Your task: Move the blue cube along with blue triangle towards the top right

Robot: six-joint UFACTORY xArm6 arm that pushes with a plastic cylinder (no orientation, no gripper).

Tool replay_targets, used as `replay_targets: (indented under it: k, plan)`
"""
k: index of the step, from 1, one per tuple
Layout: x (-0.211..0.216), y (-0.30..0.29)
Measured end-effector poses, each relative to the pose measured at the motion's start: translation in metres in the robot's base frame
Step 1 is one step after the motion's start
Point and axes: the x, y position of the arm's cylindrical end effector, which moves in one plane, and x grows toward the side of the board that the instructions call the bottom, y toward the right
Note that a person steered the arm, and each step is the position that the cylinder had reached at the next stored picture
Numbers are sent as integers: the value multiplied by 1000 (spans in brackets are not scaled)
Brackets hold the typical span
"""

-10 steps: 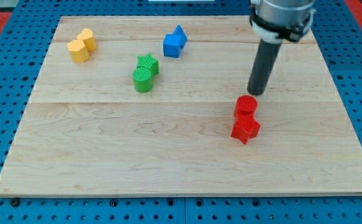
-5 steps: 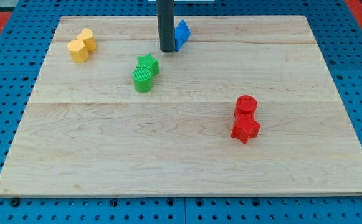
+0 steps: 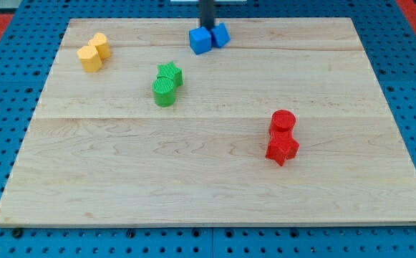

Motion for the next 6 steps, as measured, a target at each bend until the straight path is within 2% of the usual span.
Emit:
replay_targets:
  k: [1,2,3,4,5,6]
  plan:
    - [7,7]
    - [-40,-28]
    - [-24,-80]
    - [-3,-96]
    - [25,-11]
    - [28,79]
